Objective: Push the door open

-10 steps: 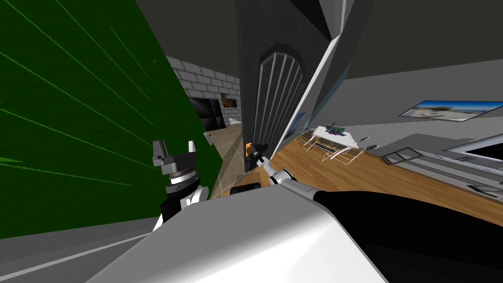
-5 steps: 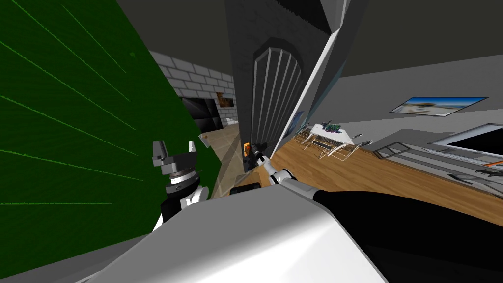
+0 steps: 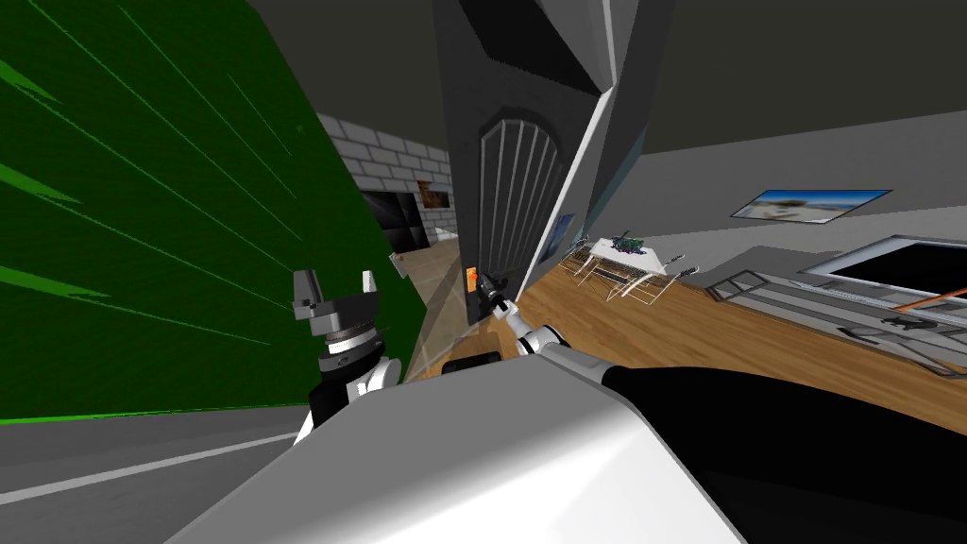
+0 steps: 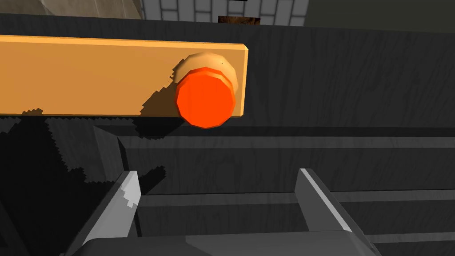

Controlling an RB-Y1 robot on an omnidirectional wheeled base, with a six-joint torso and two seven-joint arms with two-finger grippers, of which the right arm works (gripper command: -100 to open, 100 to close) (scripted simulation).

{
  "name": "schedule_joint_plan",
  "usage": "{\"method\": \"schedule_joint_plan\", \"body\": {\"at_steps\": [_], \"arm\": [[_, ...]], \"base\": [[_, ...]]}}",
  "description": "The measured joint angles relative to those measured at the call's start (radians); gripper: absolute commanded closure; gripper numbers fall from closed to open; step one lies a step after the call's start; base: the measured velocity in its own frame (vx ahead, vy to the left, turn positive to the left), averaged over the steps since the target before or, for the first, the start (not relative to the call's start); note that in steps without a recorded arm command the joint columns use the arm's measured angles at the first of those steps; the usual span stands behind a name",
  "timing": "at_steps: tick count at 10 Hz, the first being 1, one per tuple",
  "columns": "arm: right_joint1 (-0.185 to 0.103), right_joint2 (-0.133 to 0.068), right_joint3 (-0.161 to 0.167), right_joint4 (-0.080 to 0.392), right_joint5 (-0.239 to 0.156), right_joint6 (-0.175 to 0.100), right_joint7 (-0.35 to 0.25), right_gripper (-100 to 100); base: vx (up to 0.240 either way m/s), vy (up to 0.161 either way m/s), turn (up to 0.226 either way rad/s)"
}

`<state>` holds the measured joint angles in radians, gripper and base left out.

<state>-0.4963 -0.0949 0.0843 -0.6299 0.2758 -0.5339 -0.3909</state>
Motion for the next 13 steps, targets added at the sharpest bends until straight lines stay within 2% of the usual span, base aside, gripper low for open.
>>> {"method": "schedule_joint_plan", "body": {"at_steps": [2, 3, 11, 12, 13], "arm": [[0.001, 0.006, 0.007, -0.003, 0.001, 0.008, -0.006, -100], [0.002, 0.006, 0.008, -0.004, 0.001, 0.010, -0.007, -100], [0.010, 0.009, -0.011, 0.001, -0.005, -0.008, 0.014, -100], [0.010, 0.009, -0.011, 0.000, -0.005, -0.009, 0.015, 100], [0.009, 0.009, -0.011, 0.000, -0.005, -0.009, 0.015, 100]], "base": [[-0.163, -0.003, -0.013], [0.063, 0.036, 0.020], [0.167, 0.064, 0.017], [-0.008, -0.004, -0.003], [-0.025, -0.014, 0.007]]}}
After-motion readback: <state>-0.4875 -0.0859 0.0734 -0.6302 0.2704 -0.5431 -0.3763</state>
